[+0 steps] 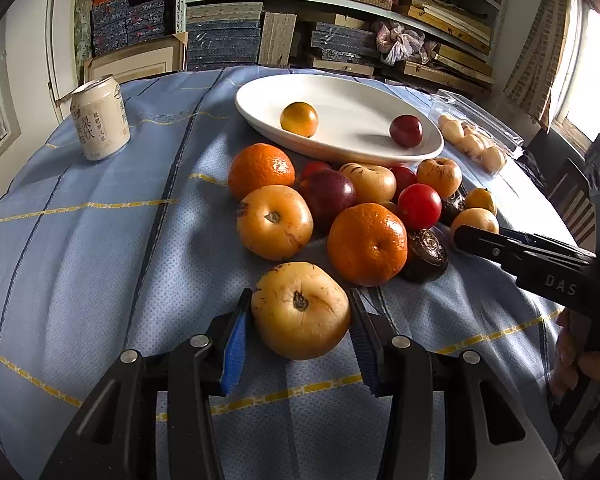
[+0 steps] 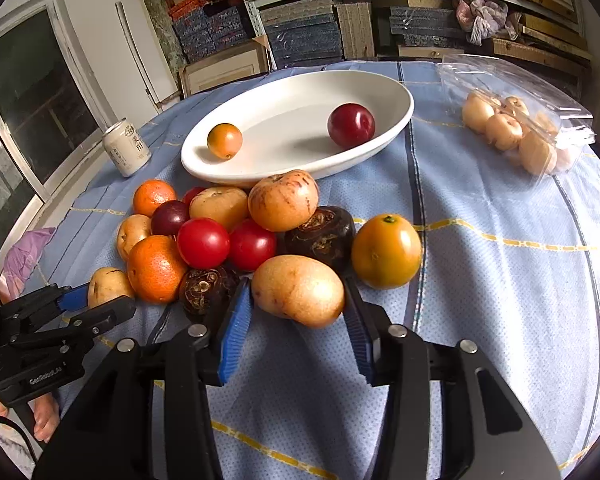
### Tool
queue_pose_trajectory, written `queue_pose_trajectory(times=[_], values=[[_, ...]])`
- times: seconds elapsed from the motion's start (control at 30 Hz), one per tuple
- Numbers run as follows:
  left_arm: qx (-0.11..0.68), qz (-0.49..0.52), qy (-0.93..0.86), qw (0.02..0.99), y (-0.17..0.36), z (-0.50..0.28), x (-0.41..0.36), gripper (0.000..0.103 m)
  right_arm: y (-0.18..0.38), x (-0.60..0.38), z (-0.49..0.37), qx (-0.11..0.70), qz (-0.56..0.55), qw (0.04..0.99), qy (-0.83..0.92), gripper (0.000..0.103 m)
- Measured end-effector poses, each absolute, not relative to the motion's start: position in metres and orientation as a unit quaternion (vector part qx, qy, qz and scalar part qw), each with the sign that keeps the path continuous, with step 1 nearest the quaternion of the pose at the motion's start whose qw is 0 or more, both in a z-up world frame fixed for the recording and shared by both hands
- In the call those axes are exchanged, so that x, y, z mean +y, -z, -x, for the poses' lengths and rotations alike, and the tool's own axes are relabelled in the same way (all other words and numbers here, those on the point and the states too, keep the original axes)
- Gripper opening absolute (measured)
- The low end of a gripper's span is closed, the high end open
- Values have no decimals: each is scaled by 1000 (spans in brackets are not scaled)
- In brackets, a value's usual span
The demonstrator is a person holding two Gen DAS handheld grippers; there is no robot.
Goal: Organize fruits
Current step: 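Grasp the yellow apple with the left tool while the right tool grasps the pale pear, then carry the yellow apple and pale pear into the white dish and release both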
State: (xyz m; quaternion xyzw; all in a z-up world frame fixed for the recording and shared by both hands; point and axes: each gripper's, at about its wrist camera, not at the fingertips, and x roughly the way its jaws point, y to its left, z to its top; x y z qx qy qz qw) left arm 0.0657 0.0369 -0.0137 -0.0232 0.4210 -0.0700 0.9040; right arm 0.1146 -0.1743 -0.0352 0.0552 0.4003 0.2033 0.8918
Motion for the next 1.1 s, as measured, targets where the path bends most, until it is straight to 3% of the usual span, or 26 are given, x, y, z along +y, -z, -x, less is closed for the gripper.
queue_pose_trajectory(times=[0.3, 0.53, 1.1], values=[[405, 34, 30, 913, -19, -78, 60, 46, -11, -196, -97, 340, -78, 915, -202, 44], [381, 5, -7, 925, -73, -144, 61, 46, -61, -186, -142, 314, -82, 924, -204, 44], [420, 34, 9, 907, -31, -276, 48, 46, -8, -138, -233, 378, -55, 898, -221, 44]])
